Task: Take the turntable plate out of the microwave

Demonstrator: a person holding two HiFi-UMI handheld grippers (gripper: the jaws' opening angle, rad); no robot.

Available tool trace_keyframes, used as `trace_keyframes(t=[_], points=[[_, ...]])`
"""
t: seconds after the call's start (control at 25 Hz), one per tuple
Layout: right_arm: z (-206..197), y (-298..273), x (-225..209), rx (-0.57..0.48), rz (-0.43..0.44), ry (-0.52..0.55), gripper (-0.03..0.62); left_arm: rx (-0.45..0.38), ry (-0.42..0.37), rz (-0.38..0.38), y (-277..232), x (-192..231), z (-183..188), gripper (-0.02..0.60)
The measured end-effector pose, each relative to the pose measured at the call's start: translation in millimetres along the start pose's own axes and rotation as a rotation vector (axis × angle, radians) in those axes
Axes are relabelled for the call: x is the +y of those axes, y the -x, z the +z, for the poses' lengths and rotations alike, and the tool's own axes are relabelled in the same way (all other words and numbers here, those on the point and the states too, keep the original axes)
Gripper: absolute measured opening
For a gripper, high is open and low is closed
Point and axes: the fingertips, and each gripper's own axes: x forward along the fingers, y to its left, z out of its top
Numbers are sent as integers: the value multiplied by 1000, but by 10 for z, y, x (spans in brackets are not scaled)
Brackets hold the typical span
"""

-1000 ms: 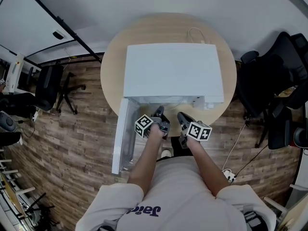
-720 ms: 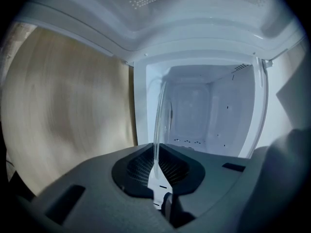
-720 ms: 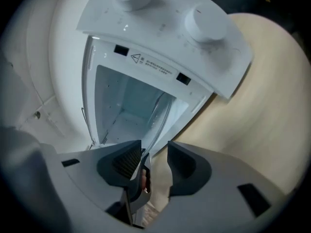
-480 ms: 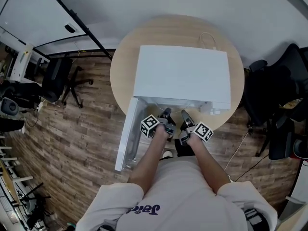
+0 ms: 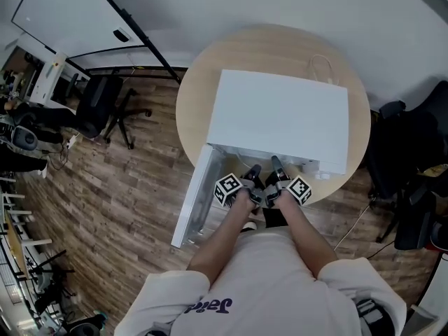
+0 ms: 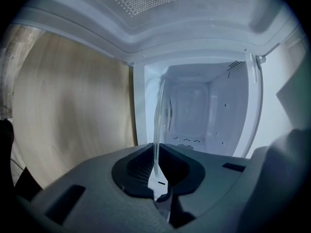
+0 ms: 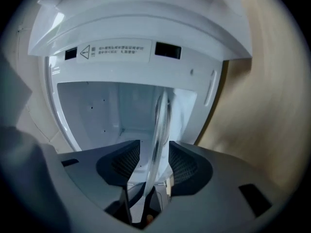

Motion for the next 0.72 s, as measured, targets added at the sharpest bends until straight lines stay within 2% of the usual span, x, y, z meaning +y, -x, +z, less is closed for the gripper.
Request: trace_keyframes(t=[0.28,0.36,0.44,0.72], points=[[-160,-202,59,103,32,8,156,-12,-8,-3,122,30,66,35],[-127,-250,54,92,46,3,146,-6,-6,-2,132,36,76,35],[-83,-298,46,76,53,0,106,-1,2,-9,130,36,78,36],[-53,-369,104,66,22,27,72,6,19,-40,149,-24,33,37]])
